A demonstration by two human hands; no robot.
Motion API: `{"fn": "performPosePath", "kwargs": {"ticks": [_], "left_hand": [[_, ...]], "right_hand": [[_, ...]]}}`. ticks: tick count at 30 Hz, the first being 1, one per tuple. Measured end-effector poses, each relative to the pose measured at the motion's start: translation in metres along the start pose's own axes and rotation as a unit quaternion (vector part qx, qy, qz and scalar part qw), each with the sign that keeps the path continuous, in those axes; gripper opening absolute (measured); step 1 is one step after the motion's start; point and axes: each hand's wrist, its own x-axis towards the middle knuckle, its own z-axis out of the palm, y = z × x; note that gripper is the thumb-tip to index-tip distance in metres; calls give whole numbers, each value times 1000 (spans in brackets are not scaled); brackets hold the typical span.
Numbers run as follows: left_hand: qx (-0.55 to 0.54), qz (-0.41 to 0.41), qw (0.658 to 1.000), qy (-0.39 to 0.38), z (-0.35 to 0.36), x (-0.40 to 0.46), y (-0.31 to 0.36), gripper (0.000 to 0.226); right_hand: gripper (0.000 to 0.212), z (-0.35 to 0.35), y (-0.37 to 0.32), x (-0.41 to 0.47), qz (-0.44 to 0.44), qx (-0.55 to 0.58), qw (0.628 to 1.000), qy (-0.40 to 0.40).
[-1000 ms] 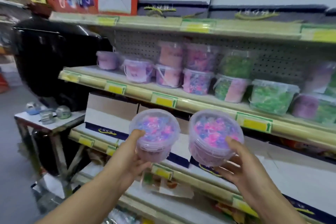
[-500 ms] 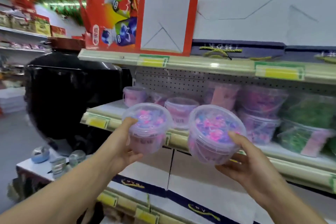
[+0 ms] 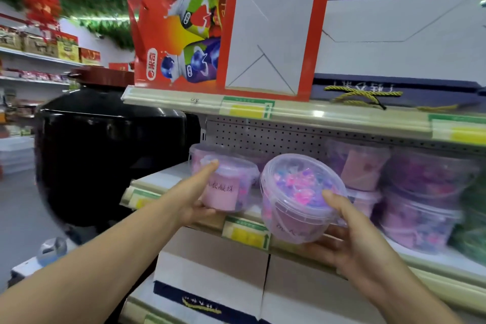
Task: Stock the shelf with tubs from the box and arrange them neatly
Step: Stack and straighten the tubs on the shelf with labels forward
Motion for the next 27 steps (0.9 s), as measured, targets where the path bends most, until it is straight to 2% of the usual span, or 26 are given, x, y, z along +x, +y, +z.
{"fn": "performPosePath", "kwargs": {"ticks": [2,4,6,8,11,16,19,22,23,25,27], "left_hand": [[69,28,997,-18,-2,9,-11,36],[197,84,977,18,-6,16,-22,46],[349,142,921,100,-12,22,-25,57],[431,198,870,136,-14,26,-22,64],[443,242,855,118,-14,37,-20,62],[495,244,828,98,-17,62,-22,62],[533,231,812,66,-21,77,-22,54],[514,249,820,52,-28,85,-19,61],[497,275,820,68,-30,85,-17,68],[475,377,791,75,-30,77,-12,77],[464,485,741,2,-24,65,-5,70]], "right_hand": [[44,-4,-1,2,3,9,1000,-15],[49,-8,-4,3,3,8,1000,-24],[56,-9,-9,3,-7,4,1000,-26],[50,-8,-15,3,-18,6,1000,-16],[43,-5,-25,5,-35,-6,999,5],[23,4,-35,15,-37,-15,998,53],[26,12,-38,26,-28,-26,996,86],[31,23,-40,39,-14,-30,991,128],[34,27,-40,44,-11,-32,989,144],[43,35,-41,52,-3,-41,984,175],[60,43,-42,56,0,-58,977,206]]}}
